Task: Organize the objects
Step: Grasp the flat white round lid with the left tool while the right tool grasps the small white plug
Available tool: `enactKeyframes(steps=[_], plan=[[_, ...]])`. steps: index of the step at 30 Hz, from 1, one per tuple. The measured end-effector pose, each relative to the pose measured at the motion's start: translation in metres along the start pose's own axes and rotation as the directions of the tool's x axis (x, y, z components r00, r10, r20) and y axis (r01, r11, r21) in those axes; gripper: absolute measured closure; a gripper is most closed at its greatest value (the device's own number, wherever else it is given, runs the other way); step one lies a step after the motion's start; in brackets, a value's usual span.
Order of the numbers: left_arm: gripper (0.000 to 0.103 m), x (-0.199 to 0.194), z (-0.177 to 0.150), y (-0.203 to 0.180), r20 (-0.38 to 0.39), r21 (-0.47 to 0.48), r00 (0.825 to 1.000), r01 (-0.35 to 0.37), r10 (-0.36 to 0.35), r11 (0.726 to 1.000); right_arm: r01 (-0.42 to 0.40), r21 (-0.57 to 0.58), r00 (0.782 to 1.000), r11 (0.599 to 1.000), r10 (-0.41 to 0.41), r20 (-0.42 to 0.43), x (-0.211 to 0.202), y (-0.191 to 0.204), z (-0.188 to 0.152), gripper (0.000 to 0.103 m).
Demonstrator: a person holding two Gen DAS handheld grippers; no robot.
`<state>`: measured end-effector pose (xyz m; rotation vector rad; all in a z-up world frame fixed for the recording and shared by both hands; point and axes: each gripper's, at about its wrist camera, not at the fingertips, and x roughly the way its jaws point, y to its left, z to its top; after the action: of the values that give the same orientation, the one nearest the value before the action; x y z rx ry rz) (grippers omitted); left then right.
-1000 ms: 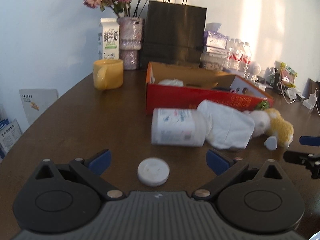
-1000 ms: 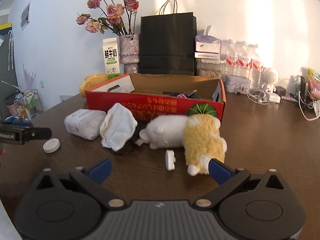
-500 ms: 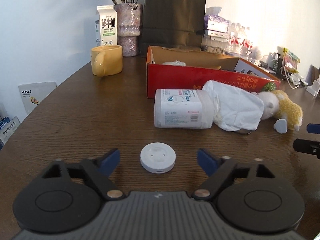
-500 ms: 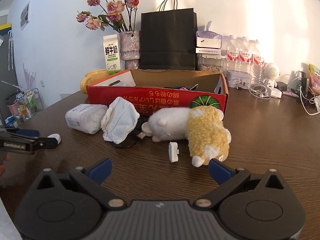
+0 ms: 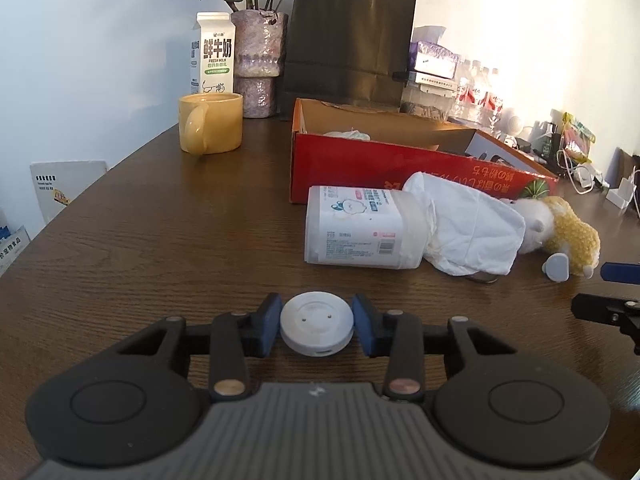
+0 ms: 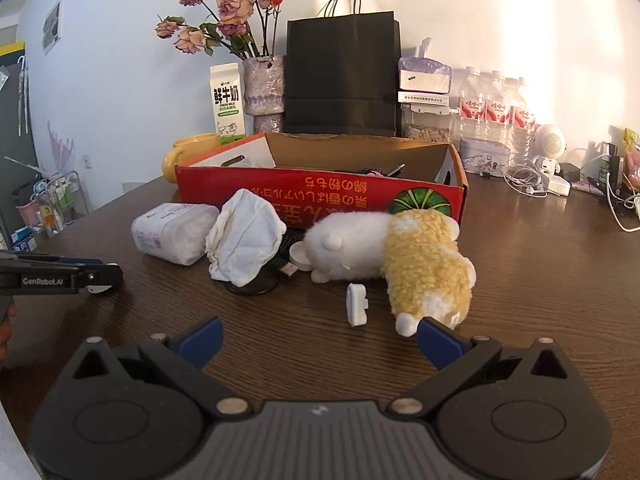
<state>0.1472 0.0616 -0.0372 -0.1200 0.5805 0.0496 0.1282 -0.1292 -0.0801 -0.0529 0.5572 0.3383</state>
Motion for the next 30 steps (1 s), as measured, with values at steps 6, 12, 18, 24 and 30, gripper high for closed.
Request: enactKeyframes(steps=[6,12,18,24,30], plan=[[0.063,-0.004,0.003,-0.002,0.015,-0.001,1.0,0.016,-0.016,1.0,0.0,-0.006,1.0,1.0,0.0,0.028,0.004,0.003,0.009,0.003],[0.063,-0.007,0.006,-0.005,0.029,-0.004,0.999,0.028,-0.028,1.0,0.023,-0.045,1.0,0.999,-0.022,0.021,0.017,0.007,0.018,0.02],[0.063,-0.008,0.005,-0.005,0.025,0.0,0.999,0.049,-0.049,0.999,0.04,-0.068,0.999,0.997,-0.04,-0.009,0.029,0.006,0.021,0.035],[0.063,-0.011,0.007,-0.007,0.035,0.002,0.997,0.063,-0.063,0.998,0.04,-0.076,0.998,0.996,-0.043,-0.047,0.041,0.004,0.02,0.05],[0.063,-0.012,0.007,-0.005,0.036,-0.007,0.997,0.07,-0.069,0.998,0.023,-0.068,0.997,0.997,-0.028,-0.075,0.049,0.0,0.02,0.092]])
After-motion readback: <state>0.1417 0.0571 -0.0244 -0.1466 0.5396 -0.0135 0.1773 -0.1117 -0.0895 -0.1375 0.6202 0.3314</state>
